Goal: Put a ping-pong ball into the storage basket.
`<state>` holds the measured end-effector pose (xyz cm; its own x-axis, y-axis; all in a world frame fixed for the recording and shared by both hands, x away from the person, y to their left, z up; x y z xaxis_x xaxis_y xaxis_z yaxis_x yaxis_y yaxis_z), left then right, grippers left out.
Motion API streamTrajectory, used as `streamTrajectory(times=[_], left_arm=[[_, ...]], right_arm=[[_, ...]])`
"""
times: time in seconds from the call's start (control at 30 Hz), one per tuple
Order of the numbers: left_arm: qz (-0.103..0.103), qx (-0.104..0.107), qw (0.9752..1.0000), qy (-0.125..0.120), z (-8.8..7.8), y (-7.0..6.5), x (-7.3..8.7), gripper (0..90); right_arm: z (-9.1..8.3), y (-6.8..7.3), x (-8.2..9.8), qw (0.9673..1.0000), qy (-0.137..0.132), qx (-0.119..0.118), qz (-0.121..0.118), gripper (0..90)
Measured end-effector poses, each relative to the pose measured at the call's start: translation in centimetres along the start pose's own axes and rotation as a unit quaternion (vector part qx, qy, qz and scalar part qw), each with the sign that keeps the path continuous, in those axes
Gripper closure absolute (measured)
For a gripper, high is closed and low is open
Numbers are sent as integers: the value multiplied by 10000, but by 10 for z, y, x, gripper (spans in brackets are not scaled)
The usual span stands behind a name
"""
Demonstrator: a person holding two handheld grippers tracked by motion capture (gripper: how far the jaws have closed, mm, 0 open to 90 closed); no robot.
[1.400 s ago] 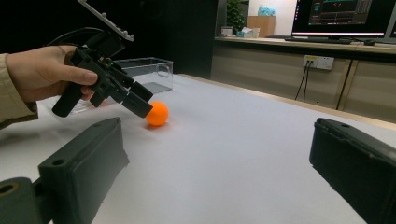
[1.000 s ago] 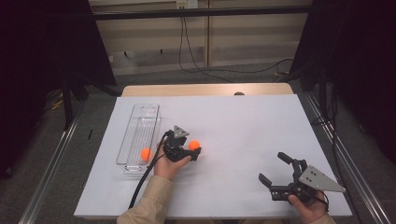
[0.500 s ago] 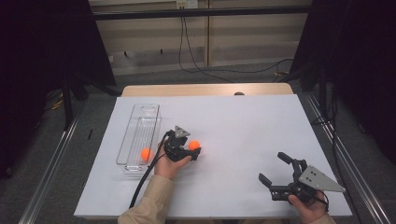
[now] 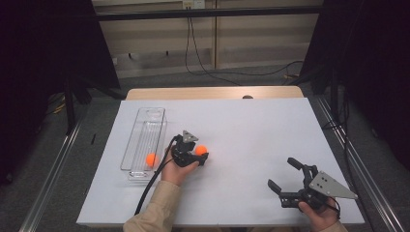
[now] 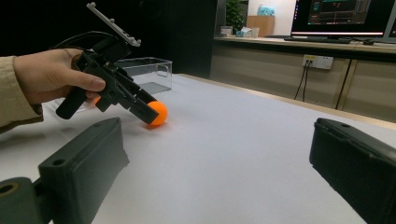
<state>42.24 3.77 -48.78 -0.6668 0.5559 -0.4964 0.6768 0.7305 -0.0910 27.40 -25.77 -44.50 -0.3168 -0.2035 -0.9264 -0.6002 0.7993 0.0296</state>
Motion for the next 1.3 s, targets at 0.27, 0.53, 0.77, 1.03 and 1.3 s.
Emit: streamTrajectory(times=[0.27,0.53,0.77,1.03,1.3], left_arm=[[58,32,10000,55,2,-2,-2,388],[86,39,9999,75,4,-4,-4,426],[119,43,9998,135,4,-4,-3,437],[121,50,9998,154,5,-4,-3,454],[86,46,9998,155,5,-4,-3,471]], right_arm=[[0,0,0,10000,-1,0,-4,28],[0,0,0,10000,-2,1,-5,28],[0,0,0,10000,-2,-6,-9,28],[0,0,0,10000,1,-10,-6,28],[0,0,0,10000,-6,-3,-11,28]])
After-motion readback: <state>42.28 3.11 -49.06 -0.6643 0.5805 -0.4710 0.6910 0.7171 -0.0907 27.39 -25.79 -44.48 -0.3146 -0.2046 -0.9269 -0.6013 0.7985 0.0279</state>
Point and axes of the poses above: each handheld gripper's, and its own axes: z roughly forward along the jaws, x roughly out of its underside, y roughly to its left, the point moved 5 cm from there along z, roughly forward along the jaws, and after that the axes turned 15 degrees about y, right-handed, at the moved point
